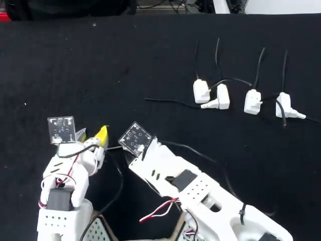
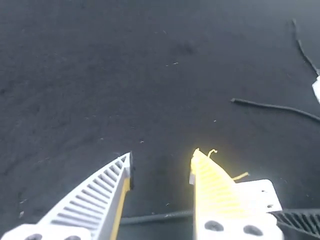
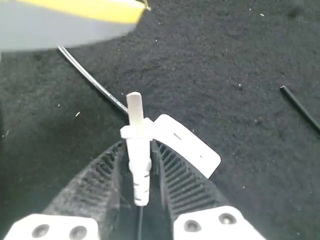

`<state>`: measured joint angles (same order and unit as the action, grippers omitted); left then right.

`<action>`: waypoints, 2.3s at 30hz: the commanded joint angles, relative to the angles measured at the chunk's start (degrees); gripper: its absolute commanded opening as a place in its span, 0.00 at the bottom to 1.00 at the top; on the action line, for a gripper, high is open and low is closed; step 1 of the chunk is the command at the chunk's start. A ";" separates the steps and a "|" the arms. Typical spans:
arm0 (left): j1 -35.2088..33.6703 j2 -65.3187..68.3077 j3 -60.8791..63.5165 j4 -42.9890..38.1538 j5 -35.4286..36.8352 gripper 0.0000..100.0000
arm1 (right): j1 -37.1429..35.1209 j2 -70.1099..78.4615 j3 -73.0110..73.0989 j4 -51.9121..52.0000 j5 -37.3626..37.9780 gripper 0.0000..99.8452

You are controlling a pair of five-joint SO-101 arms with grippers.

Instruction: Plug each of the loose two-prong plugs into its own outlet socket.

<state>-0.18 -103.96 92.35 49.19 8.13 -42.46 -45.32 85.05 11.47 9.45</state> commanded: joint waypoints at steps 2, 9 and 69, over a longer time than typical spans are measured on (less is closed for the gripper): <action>1.54 -0.44 -0.66 -1.93 -0.09 0.20 | -0.62 -0.75 -0.31 -1.58 -0.35 0.01; 6.90 -0.44 -0.04 -2.73 -0.44 0.20 | -0.62 -0.75 -0.66 -1.58 -0.35 0.01; 7.87 -0.44 4.35 -5.89 -0.53 0.20 | -0.18 -1.19 -28.62 28.31 2.11 0.01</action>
<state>7.38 -104.66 95.87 43.65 8.31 -41.67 -45.14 60.97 39.78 12.18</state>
